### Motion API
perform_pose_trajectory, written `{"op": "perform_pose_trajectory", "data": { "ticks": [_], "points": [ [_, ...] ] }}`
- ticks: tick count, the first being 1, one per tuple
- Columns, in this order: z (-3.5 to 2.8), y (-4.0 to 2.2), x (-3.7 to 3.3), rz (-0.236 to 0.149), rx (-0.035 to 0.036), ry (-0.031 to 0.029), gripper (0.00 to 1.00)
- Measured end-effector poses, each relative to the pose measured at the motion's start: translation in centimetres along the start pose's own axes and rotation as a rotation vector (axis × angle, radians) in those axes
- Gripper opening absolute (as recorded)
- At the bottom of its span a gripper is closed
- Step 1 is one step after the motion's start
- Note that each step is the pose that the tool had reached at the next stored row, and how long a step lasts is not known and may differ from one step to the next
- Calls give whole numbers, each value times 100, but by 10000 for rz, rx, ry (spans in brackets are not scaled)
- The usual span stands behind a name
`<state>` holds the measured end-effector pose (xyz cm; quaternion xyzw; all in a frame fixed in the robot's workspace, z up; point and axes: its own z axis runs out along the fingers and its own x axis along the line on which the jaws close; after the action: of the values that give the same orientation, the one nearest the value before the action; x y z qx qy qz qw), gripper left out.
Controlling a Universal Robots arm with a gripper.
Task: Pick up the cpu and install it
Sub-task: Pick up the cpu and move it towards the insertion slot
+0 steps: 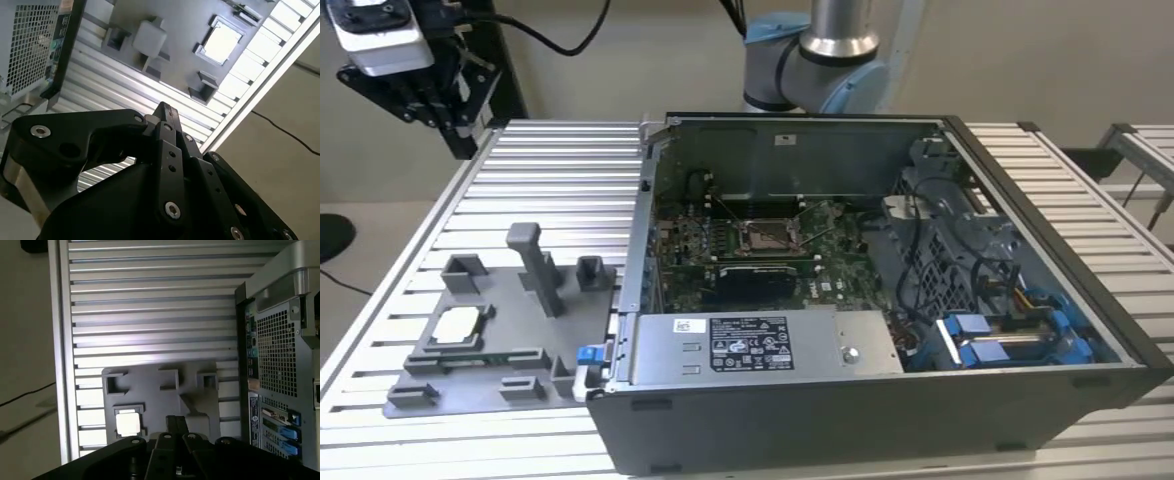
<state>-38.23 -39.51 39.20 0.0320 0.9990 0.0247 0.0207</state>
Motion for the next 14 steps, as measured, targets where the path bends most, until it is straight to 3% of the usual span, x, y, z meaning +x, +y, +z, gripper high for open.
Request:
{"op": "perform_pose_trajectory", "data": {
  "ticks": [5, 9, 12, 14],
  "points": [
    [-5, -13, 205, 1, -19, 1, 0],
    [-10, -32, 367, 3, -75, 5, 0],
    [-11, -47, 448, -44, -109, 9, 0],
    [-8, -58, 486, -99, -169, 15, 0]
  ]
}}
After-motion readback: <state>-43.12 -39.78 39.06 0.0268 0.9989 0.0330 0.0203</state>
